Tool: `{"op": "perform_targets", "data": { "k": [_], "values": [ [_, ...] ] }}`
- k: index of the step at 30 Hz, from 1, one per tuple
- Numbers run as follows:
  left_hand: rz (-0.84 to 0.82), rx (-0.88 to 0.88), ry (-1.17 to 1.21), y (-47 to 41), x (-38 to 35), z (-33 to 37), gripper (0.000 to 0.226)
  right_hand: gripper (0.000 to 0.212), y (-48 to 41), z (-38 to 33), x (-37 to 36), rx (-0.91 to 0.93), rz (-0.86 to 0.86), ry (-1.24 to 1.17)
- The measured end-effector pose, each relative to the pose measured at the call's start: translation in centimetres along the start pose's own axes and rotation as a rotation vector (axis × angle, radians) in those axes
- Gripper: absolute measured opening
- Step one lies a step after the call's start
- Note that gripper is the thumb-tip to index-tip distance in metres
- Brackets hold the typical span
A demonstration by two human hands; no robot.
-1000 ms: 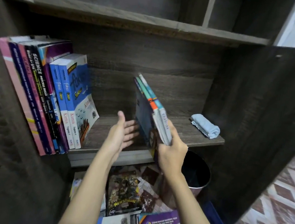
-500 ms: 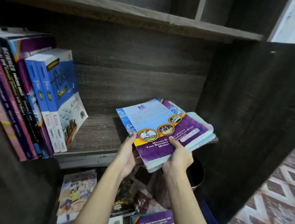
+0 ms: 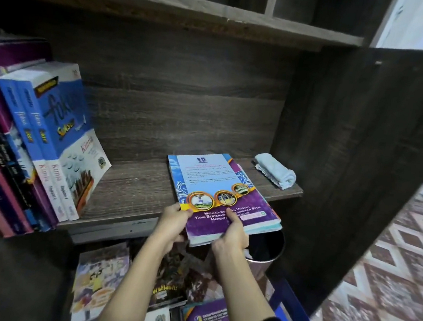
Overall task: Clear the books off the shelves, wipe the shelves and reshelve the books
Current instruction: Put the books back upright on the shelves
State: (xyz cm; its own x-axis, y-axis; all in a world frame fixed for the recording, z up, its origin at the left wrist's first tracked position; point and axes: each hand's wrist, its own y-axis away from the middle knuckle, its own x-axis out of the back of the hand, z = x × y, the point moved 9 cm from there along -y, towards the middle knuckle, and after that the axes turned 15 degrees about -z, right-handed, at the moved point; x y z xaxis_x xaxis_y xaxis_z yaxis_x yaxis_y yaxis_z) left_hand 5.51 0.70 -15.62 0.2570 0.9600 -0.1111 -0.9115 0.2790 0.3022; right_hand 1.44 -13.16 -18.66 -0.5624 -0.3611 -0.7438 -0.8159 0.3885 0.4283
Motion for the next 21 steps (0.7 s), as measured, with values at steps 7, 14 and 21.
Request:
{"op": "perform_targets", "data": {
  "k": [7, 14, 21],
  "values": [
    [-0.119, 0.051, -0.047, 0.9, -1.3, -1.3, 0.035, 0.088, 0.3, -0.8, 1.2, -0.025, 0.106, 0.147],
    [-0.134, 0.028, -0.026, 0.8, -1.6, -1.3, 0.043, 0.117, -0.2, -5.4, 3.6, 0.064, 0.266, 0.395],
    [-0.112, 0.054, -0.114, 0.4, -1.1, -1.2, 0.045, 0.083, 0.2, -12.9, -1.1, 0.596, 0.249, 1.457]
  ]
}}
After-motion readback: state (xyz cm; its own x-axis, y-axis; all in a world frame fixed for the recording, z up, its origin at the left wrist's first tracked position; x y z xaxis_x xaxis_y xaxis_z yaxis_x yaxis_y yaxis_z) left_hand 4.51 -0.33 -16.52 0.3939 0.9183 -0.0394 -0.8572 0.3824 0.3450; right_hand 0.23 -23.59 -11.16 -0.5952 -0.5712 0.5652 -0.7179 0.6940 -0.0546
